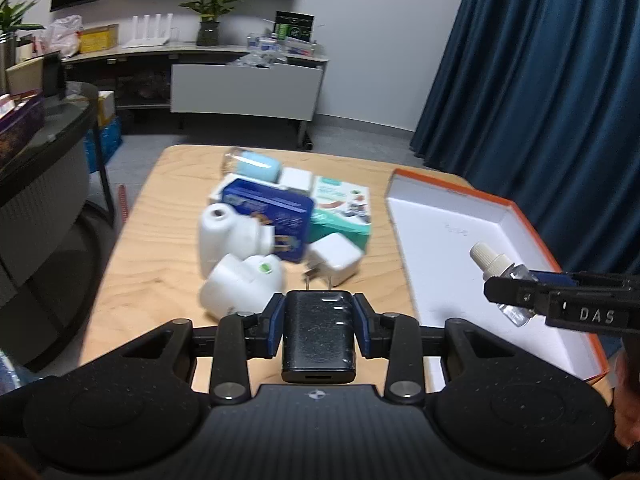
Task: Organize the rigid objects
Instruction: 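Carry the black charger and glass bottle with both tools over the white box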
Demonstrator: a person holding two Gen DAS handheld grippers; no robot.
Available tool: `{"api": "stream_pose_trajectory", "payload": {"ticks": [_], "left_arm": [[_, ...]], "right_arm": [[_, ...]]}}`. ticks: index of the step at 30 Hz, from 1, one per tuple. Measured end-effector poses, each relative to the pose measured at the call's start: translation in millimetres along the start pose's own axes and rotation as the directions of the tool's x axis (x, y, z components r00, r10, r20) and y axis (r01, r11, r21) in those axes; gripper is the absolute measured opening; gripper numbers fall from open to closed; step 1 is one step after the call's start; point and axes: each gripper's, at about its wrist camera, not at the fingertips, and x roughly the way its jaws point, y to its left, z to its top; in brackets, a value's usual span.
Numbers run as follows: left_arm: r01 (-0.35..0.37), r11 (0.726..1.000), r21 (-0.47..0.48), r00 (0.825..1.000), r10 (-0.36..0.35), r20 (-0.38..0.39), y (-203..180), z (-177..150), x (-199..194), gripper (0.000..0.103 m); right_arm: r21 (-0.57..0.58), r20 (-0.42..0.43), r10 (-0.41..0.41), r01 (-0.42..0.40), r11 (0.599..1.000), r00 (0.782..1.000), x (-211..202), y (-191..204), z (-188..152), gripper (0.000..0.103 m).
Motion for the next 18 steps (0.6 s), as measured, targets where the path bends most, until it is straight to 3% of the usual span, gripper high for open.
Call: {"api": "stream_pose_trajectory", "payload": {"ticks": [18], "left_arm": [[0.073, 0.993, 0.096, 0.997, -0.072, -0.009, -69, 31, 29, 0.036]], "right_arm": [[0.110, 0.047, -0.110, 0.104, 0.988, 0.993, -28, -51, 5, 0.060]]}}
